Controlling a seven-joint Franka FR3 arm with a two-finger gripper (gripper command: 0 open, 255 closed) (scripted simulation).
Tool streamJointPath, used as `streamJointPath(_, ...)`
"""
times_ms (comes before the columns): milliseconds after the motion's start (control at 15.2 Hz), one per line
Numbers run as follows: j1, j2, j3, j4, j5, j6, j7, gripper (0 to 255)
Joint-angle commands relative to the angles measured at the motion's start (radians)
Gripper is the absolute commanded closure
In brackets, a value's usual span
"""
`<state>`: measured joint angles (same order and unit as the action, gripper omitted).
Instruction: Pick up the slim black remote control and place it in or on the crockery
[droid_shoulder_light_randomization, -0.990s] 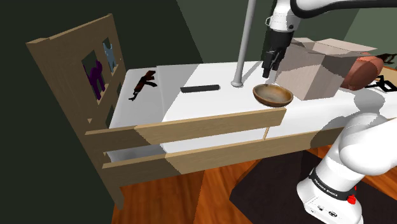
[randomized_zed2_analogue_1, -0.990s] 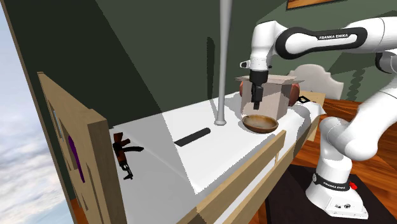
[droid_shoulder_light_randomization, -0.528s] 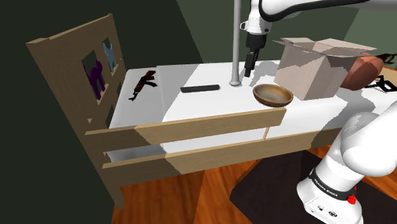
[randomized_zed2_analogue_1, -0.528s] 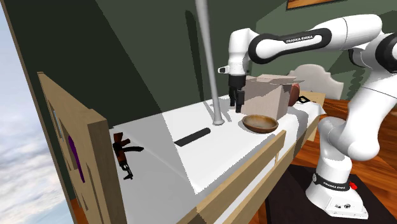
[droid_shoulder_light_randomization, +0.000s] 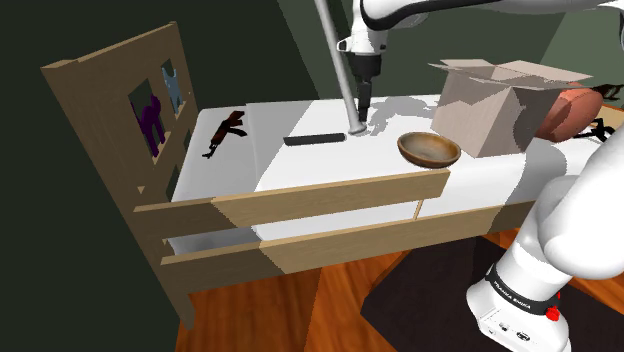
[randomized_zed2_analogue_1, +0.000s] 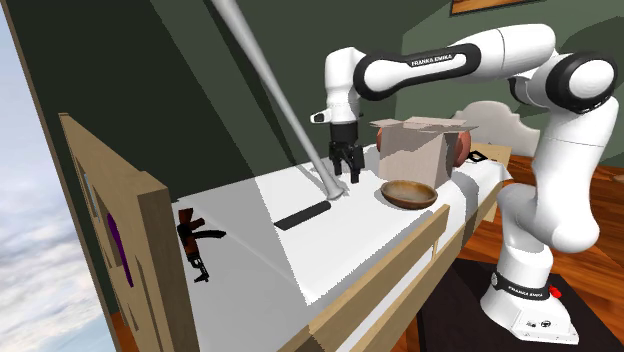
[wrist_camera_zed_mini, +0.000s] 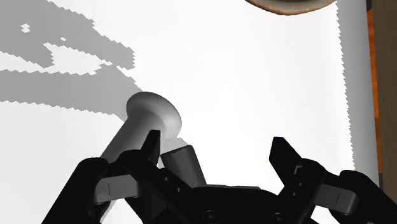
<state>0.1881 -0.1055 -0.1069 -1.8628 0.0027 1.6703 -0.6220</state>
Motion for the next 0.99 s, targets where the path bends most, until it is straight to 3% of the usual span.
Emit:
streamJointPath(0, 0.01, 0.115, 0.002, 0.07, 0.018, 0.09, -0.074, 0)
streamJointPath(330, 0.036, 0.291, 0.033, 0.26, 0.054, 0.053, -0.222, 0)
streamJointPath(396, 0.036, 0.163, 0.03, 0.214, 0.049, -0.207, -0.18, 0)
streamJointPath(924, 0.039, 0.31, 0.04, 0.299, 0.059, -0.002, -0.238, 0)
